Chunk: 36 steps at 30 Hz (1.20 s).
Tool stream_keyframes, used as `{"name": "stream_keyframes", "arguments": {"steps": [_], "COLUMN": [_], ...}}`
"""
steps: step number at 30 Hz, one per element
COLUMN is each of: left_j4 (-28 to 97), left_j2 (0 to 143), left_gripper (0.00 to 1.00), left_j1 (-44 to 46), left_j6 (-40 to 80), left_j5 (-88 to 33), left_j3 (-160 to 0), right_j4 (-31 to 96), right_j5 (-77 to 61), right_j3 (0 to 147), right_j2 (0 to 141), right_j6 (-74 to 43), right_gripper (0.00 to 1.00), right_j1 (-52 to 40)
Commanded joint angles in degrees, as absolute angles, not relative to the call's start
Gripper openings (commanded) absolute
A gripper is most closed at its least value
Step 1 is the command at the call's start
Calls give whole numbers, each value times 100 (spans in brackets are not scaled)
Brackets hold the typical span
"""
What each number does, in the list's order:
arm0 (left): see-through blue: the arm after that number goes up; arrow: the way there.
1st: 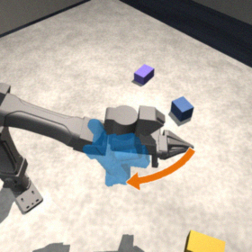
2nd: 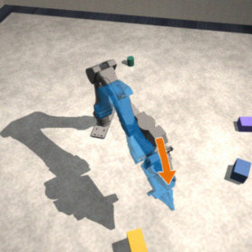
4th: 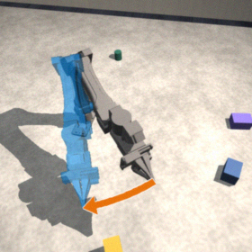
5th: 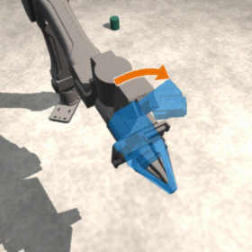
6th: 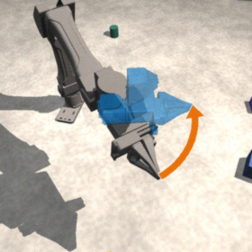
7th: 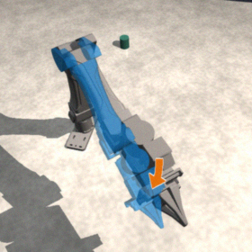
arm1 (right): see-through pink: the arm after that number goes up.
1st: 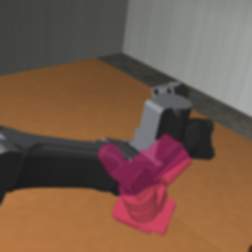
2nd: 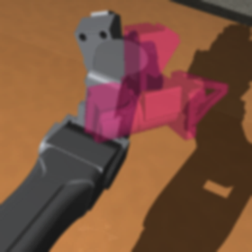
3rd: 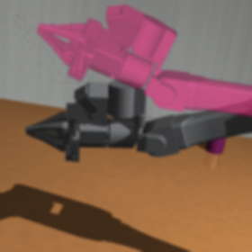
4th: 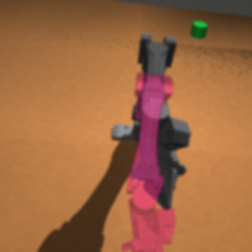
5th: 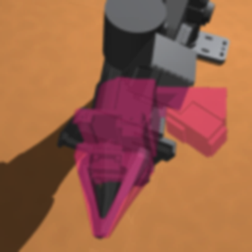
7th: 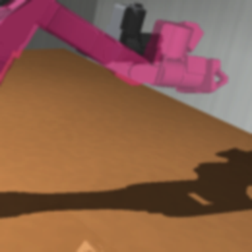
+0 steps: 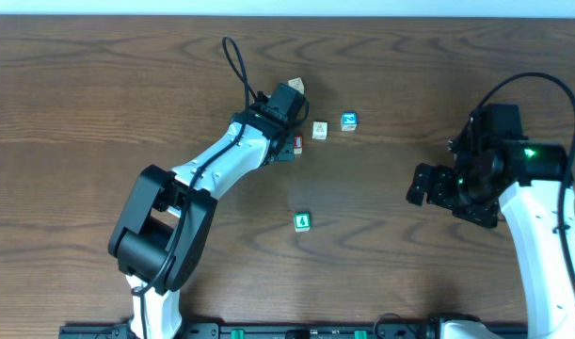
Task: Spell out Ai2
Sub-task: 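Lower the 'A' block left of the 'I' block and release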
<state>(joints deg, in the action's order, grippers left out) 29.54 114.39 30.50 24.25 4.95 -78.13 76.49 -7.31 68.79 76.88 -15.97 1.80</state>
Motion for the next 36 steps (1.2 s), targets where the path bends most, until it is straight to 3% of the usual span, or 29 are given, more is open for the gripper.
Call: {"name": "stream_keyframes", "arguments": {"steps": [1,15,24,30,36], "left_j4": [2930,2829,3745,4073,4379], "left_j2": [11410,11406,11279,11277,11277], "left_gripper": [37,38,37,29,34], "left_j1": [3046,3039,3035,3037,3041], "left_j6": [2491,2475,2283,2252,2250], "left_j5": [615,637,1393,1431,1339], "left_j3": [-7773,-7819,-8263,-8261,-8261], "right_j4": [7655,7673,7675,7675,7695], "right_j5": [-753,-753,-753,-753,-753], "right_j3": [6871,6871,6871,6871,6871], "right_j2": [7677,7677,7677,7677,7677], "right_j6": [-1673,-1671,-1671,-1671,-1671], "right_gripper": [99,99,99,99,99], "right_j1": [217,217,217,217,217]}}
